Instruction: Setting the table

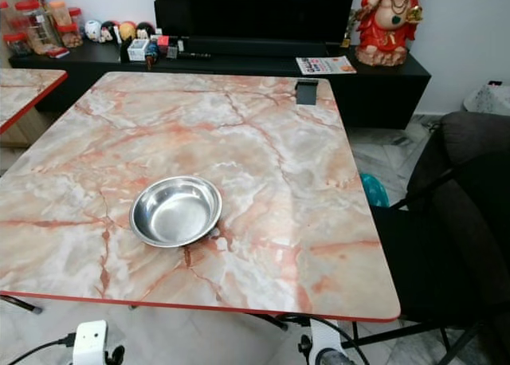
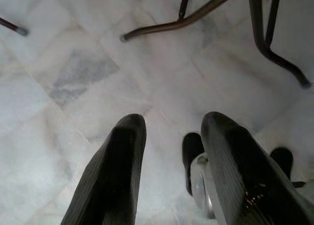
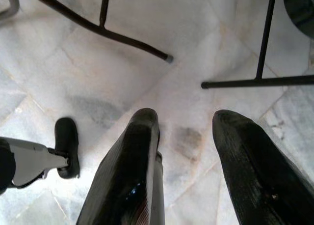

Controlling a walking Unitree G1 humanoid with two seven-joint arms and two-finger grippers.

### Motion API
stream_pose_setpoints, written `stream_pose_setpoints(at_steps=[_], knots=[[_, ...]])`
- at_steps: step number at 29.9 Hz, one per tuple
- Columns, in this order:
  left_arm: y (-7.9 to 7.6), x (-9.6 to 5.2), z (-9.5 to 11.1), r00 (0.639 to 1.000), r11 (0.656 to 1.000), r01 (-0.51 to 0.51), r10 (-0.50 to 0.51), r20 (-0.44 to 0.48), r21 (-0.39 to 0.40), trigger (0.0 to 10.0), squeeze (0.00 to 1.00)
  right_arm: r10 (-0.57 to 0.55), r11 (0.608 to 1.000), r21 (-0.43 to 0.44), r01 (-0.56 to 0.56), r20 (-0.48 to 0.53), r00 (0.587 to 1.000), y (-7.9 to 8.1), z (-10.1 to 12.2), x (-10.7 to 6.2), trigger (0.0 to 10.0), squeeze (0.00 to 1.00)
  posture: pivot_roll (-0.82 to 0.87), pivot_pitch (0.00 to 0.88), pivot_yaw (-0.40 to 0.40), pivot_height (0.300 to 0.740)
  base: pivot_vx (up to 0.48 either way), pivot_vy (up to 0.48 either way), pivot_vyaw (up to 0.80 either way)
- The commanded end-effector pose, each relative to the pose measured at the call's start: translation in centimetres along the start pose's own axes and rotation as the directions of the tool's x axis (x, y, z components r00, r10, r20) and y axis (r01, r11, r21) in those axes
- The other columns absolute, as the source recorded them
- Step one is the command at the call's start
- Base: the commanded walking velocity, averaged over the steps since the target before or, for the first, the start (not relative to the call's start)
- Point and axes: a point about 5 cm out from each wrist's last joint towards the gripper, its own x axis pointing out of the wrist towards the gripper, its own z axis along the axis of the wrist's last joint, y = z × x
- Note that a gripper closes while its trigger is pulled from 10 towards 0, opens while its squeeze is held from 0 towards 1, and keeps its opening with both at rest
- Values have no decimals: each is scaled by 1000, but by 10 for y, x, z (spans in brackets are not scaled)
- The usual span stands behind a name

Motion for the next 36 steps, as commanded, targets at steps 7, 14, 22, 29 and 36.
stream_pose_setpoints(at_steps=[7, 14, 22, 29, 36], knots=[[1, 0, -4, 1000, 998, -20, 19, -10, -57, 10000, 0, -24, 999, 23, 24, -32, 999, -11, -17, -3, 10000, 0, -5, 0, -13, 732, 0, 0, 0], [-2, 0, -7, 1000, 998, -5, 3, -28, -62, 10000, 0, -32, 996, 88, 32, -9, 999, -13, -16, -4, 10000, 0, -14, 0, -9, 732, 0, 0, 0], [-5, 1, -4, 1000, 997, 5, -7, -21, -73, 10000, 0, -22, 997, 72, 24, -24, 999, -9, -13, -2, 10000, 0, -13, 0, -10, 732, 0, 357, 0], [-4, 1, -6, 999, 998, -5, 3, -32, -70, 10000, 0, -27, 997, 74, 27, -1, 1000, -9, -8, -2, 10000, 0, -12, 0, -11, 732, 0, 480, -552], [-2, 0, -8, 999, 998, -12, 9, -41, -68, 10000, 0, -23, 997, 80, 22, 15, 1000, -6, -3, -1, 10000, 0, -11, 0, -5, 732, 0, 480, 0]])
